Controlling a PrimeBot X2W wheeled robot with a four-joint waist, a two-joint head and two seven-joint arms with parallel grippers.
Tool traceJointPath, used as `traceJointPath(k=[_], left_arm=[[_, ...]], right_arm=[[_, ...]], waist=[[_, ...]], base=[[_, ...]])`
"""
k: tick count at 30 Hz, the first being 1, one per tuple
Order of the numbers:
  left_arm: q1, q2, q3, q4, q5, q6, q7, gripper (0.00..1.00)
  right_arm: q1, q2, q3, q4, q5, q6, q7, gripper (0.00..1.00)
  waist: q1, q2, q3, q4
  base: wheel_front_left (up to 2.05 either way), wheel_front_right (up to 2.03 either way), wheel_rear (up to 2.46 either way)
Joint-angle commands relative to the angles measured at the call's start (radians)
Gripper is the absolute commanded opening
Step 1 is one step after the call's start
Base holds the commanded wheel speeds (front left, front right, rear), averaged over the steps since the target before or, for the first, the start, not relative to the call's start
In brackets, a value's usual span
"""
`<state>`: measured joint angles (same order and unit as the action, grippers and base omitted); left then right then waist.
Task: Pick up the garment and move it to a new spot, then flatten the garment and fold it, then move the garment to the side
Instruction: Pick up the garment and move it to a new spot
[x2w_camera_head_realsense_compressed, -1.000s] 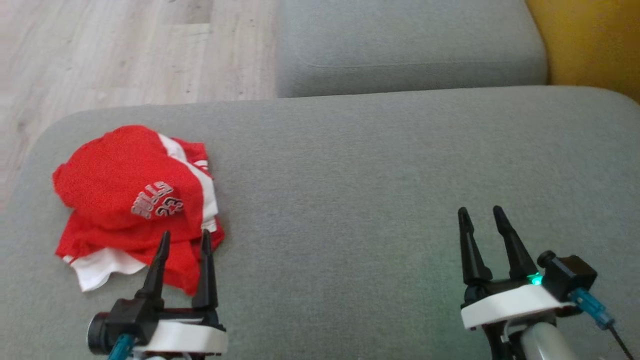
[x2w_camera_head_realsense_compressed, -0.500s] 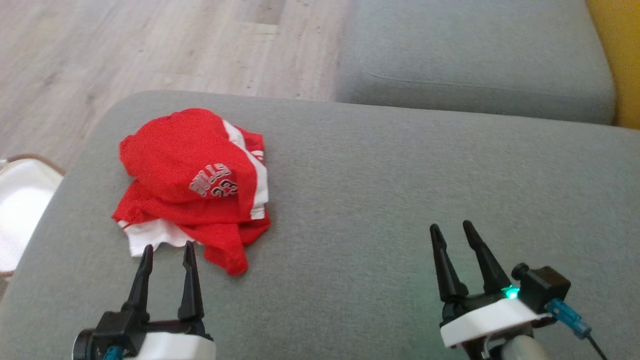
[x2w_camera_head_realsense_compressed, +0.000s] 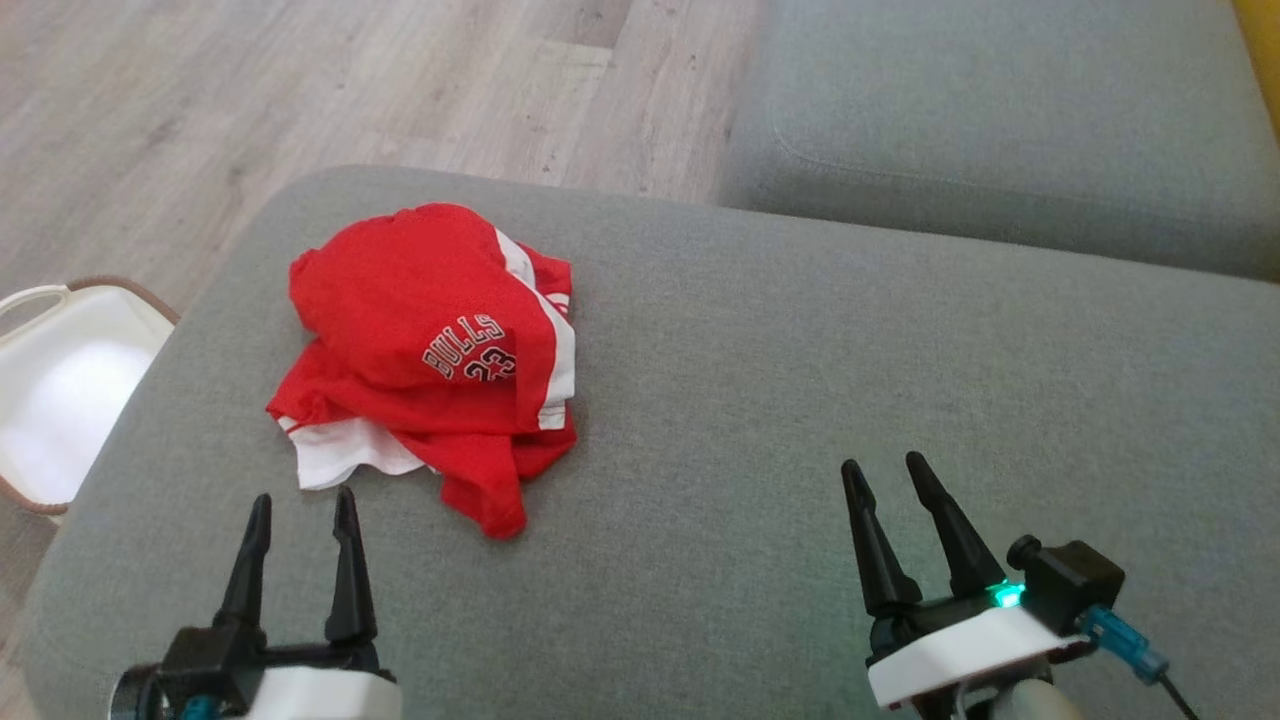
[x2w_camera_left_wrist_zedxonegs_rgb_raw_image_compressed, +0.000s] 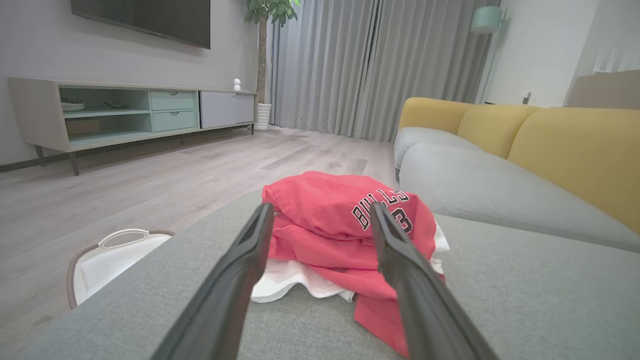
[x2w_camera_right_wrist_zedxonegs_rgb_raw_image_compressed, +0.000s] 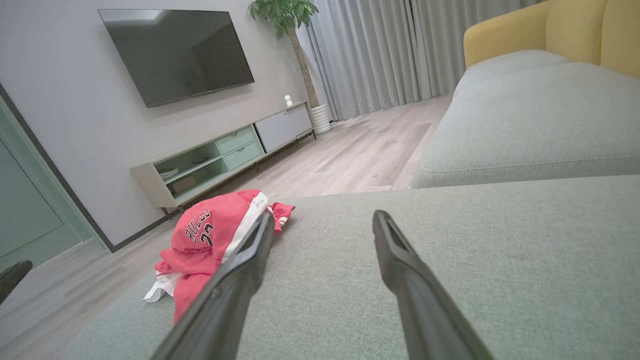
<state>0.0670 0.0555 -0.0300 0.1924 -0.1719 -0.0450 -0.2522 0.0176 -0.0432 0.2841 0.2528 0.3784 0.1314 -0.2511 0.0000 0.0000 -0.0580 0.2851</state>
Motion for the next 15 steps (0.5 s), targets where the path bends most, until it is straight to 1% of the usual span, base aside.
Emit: traceJointPath(k=[1,3,6,9,12,13,15], left_arm=[[-0.077,0.023,0.040,-0.013,0.015,-0.011,-0.010,1.00],[-0.125,0.050,0.051,0.024,0.013,-0.022,-0.010,1.00],[-0.234,0.107,0.044,0.086,0.023,-0.041,0.017,1.00],[-0.373,0.163,0.015,0.146,0.025,-0.064,0.087,1.00],[-0.517,0.219,-0.036,0.212,0.027,-0.078,0.185,1.00],[-0.517,0.219,-0.036,0.212,0.027,-0.078,0.185,1.00],[-0.610,0.247,-0.068,0.263,0.013,-0.082,0.252,1.00]], right_arm=[[-0.035,-0.007,0.020,-0.037,0.003,-0.001,-0.011,1.00],[-0.043,-0.007,0.018,-0.040,-0.003,-0.001,-0.011,1.00],[-0.062,-0.007,0.010,-0.045,-0.012,-0.001,-0.011,1.00],[-0.081,-0.007,-0.005,-0.051,-0.021,-0.001,-0.011,1.00],[-0.101,-0.007,-0.016,-0.059,-0.031,-0.001,-0.011,1.00],[-0.101,-0.007,-0.016,-0.059,-0.031,-0.001,-0.011,1.00],[-0.116,-0.007,-0.023,-0.063,-0.036,-0.001,-0.011,1.00]], waist=[[0.0000,0.0000,0.017,-0.014],[0.0000,0.0000,0.038,-0.029],[0.0000,0.0000,0.076,-0.055],[0.0000,0.0000,0.114,-0.078],[0.0000,0.0000,0.155,-0.103],[0.0000,0.0000,0.155,-0.103],[0.0000,0.0000,0.182,-0.118]], base=[[0.00,0.00,0.00],[0.00,0.00,0.00],[0.00,0.00,0.00],[0.00,0.00,0.00],[0.00,0.00,0.00],[0.00,0.00,0.00],[0.00,0.00,0.00]])
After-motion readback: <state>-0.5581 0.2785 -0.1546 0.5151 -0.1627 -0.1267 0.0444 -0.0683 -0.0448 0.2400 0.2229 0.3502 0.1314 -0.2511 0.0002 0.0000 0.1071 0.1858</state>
